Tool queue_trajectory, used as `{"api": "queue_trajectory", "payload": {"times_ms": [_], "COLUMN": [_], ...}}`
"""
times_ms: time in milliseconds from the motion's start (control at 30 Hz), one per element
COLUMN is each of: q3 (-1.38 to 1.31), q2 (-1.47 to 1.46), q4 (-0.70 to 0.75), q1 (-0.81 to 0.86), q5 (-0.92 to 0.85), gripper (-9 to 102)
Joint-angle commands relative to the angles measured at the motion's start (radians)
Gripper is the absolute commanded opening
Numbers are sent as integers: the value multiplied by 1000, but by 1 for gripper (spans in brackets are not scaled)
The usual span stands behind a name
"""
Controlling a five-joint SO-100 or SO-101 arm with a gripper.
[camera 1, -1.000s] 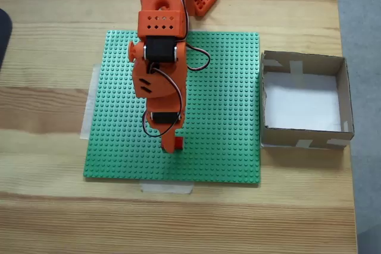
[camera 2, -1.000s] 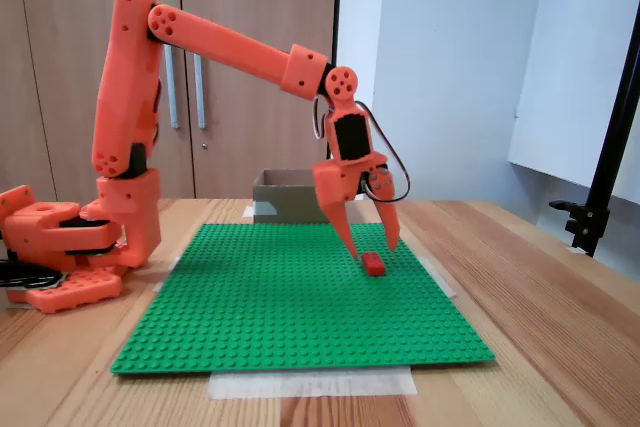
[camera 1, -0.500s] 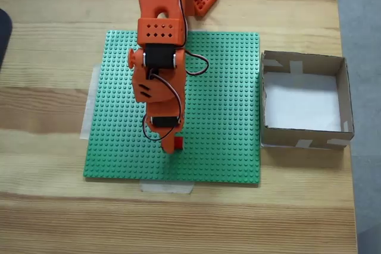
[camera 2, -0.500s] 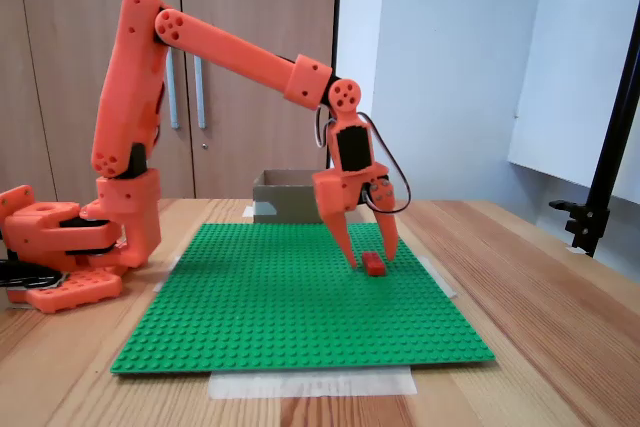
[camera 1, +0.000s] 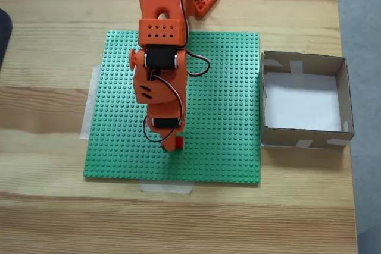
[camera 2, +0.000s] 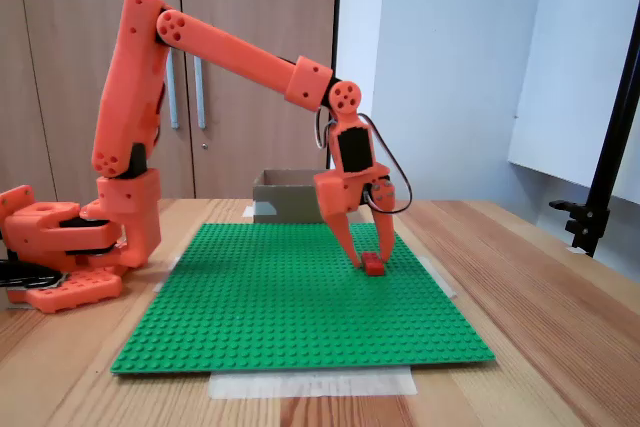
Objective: Pick the red lego block and put it in the box.
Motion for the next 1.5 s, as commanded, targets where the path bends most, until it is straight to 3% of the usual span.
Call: {"api": "queue_trajectory", "payload": {"times_ms": [0,333,833,1467], "q3": [-60,-57,-34,-81], "q2": [8,23,316,522], "q4": [-26,-81,34,184], "q1": [2,-11,-75,-364], "q5": [-5,-6,9,67], "gripper": [15,7,0,-1]}}
